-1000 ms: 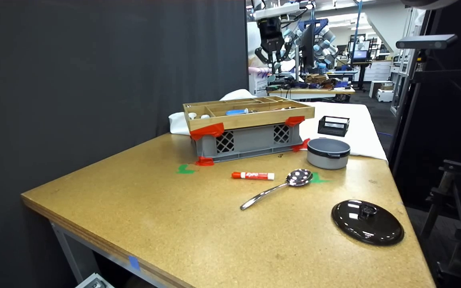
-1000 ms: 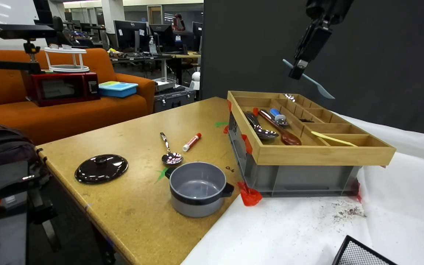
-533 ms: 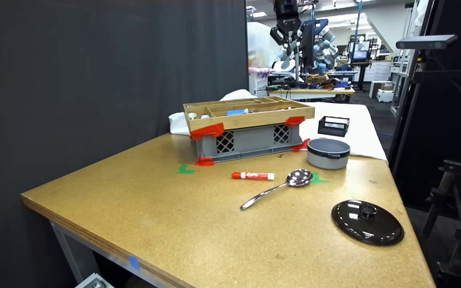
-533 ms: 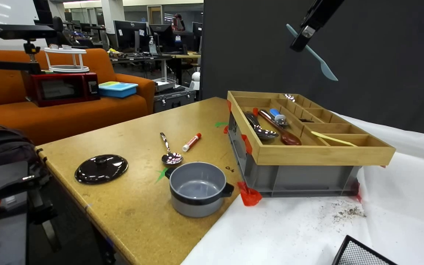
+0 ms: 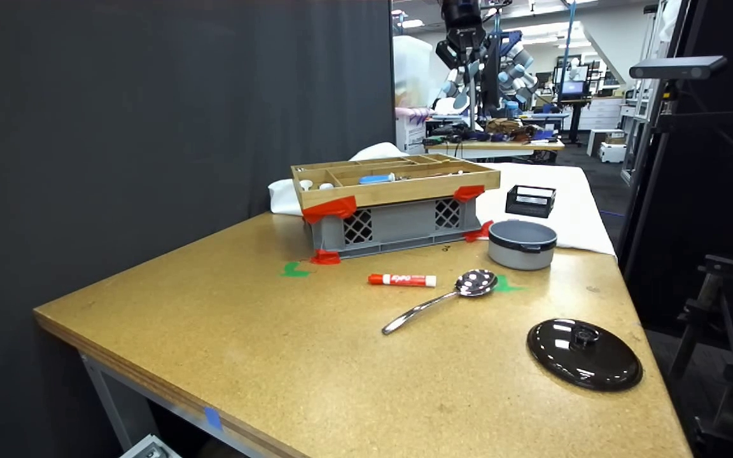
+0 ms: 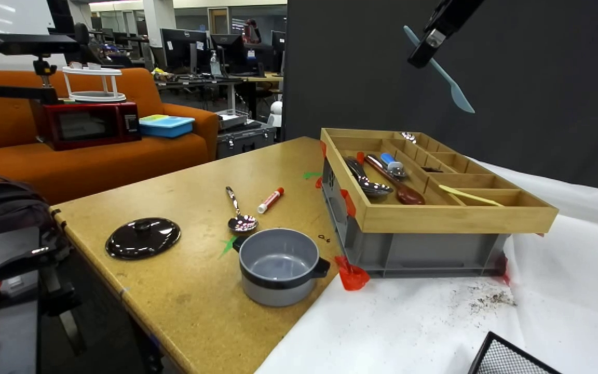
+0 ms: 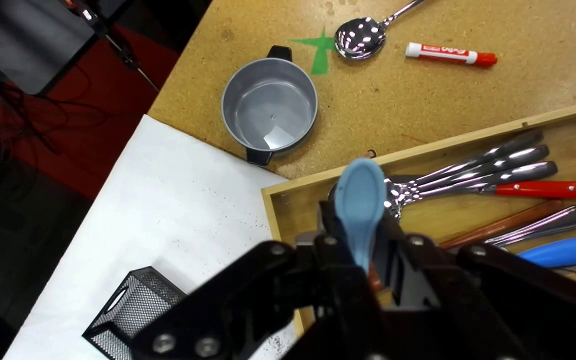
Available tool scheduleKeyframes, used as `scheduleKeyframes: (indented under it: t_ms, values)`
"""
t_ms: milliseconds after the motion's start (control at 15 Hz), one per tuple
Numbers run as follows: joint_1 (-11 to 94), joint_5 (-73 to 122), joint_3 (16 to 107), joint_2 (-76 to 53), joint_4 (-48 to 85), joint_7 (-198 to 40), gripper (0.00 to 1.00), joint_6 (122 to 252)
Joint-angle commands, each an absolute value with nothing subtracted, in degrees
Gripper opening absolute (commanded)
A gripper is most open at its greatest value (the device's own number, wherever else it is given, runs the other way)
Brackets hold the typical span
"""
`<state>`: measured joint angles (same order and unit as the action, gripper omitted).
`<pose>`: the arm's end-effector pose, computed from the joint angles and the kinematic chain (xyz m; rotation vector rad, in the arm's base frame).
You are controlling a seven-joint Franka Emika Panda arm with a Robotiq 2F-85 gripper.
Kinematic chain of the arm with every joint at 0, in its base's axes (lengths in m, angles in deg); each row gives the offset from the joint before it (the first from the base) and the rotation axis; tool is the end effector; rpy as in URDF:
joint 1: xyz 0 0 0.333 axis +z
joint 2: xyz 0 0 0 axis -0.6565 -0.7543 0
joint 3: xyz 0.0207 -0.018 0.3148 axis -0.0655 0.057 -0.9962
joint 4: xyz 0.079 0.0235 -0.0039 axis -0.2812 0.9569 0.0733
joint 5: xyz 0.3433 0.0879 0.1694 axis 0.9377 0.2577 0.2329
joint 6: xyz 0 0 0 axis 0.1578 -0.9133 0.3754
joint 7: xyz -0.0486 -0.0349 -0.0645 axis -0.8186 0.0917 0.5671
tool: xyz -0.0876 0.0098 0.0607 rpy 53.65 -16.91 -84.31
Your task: Take the blue spoon out of the tray and put it on the table
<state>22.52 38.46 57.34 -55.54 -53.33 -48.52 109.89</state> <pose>0.6915 -0.2020 0.4277 -2.6750 1.2278 0.6436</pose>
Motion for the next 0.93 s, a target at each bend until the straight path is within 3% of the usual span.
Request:
scheduleKeyframes:
  t_ms: [0, 67, 133, 600, 867]
  values:
    - [22.51, 38.44, 57.49, -54.25, -51.1, -48.82, 0.19, 110.76]
    - [22.51, 38.44, 57.49, -54.25, -51.1, -48.82, 0.19, 110.75]
    - [22.51, 38.44, 57.49, -54.25, -51.1, -48.82, 0.05, 110.75]
    - [20.05, 39.38, 57.01, -52.76, -49.75, -50.32, 0.05, 103.91]
    - [18.38, 39.28, 56.38, -54.26, -52.87, -54.34, 0.05, 92.33]
